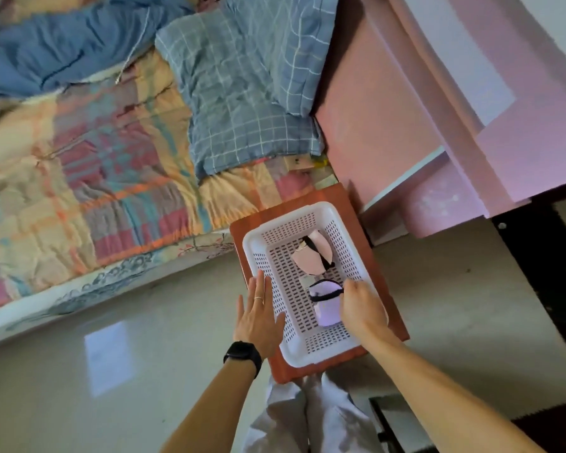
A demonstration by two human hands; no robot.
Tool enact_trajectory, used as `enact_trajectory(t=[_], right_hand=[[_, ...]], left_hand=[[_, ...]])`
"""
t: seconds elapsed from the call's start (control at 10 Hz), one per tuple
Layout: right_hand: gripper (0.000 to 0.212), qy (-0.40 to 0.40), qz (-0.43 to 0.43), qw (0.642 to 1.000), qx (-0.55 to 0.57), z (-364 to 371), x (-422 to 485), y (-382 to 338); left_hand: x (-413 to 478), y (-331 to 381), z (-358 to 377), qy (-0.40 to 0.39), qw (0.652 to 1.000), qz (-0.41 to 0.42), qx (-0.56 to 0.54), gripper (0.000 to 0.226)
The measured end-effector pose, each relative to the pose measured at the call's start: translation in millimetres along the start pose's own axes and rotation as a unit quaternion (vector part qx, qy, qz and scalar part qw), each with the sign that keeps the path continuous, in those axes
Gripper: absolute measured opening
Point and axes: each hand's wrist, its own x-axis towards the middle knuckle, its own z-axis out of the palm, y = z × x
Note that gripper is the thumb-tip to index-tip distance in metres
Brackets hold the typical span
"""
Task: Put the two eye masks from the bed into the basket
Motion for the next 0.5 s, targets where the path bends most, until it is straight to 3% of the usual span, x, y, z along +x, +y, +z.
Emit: enact_trajectory(t=[0.2, 0.3, 0.4, 0.5], right_hand=[[0.048, -0.024, -0.074, 0.979, -0.186, 21.9, 3.0, 6.7], [0.058, -0.099, -0.081, 0.979, -0.159, 29.5, 5.2, 5.1], [0.048, -0.178, -0.020, 0.975, -0.132, 10.8, 2.9, -11.8], [0.034, -0.216, -0.030, 0.976, 0.000, -33.6, -0.4, -19.9]], left_hand=[[2.1, -7.1, 10.5, 0.022, 0.999, 0.014, 0.030, 0.085], [4.0, -8.4, 11.1, 0.019, 0.999, 0.012, 0.040, 0.084], [3.5, -4.1, 6.8, 0.023, 0.999, 0.011, 0.042, 0.083], [0.6, -0.2, 3.8, 0.013, 0.999, 0.009, 0.041, 0.084]])
